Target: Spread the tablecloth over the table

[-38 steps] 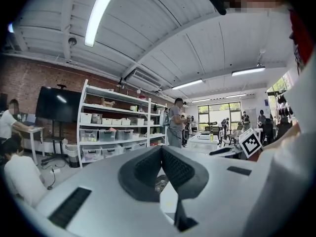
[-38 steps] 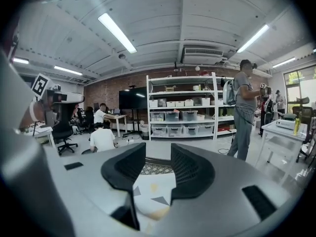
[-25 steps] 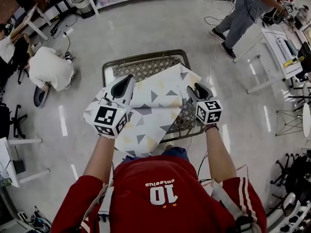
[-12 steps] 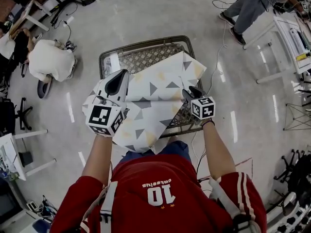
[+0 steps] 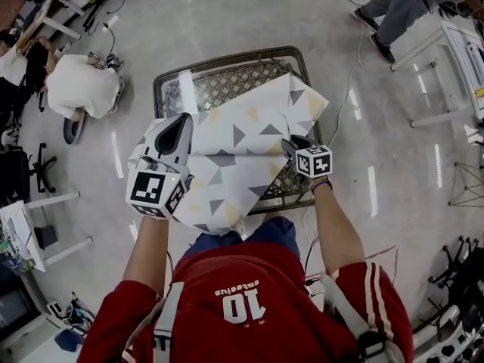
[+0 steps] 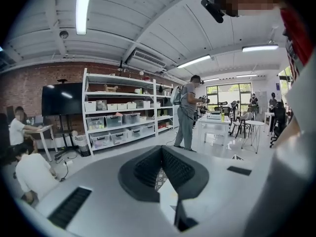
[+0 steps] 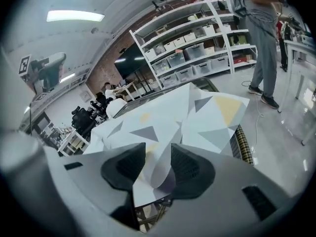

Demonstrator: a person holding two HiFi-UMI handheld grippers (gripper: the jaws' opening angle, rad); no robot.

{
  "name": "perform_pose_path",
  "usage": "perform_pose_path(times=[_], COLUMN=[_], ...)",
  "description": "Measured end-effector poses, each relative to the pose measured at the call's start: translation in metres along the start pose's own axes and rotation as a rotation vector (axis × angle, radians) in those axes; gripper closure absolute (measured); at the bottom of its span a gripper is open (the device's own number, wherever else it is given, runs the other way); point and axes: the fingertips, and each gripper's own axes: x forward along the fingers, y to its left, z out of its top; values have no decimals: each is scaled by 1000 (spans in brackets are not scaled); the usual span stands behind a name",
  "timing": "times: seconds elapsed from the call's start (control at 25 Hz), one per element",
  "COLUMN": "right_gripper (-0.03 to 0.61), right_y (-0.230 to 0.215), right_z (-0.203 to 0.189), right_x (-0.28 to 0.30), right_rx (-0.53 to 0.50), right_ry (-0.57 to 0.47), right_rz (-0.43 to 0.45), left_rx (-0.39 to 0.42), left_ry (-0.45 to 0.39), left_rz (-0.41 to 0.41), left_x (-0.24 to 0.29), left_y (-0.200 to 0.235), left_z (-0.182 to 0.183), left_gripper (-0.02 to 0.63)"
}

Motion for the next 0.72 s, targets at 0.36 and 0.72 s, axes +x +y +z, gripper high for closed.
perform_pose_path(times=[0.36, 0.72], right_gripper=[428, 420], right_y=[-4, 9], right_z=[-10, -10], right_x=[14, 13], right_rx=[99, 273], right_ry=[37, 35], right_rz=[105, 271], left_rx=[-19, -19], left_ry=[25, 32], left_rz=[27, 34], left_x=[5, 3], left_y=[6, 3], left_z=[-14, -14], left_gripper=[607, 607])
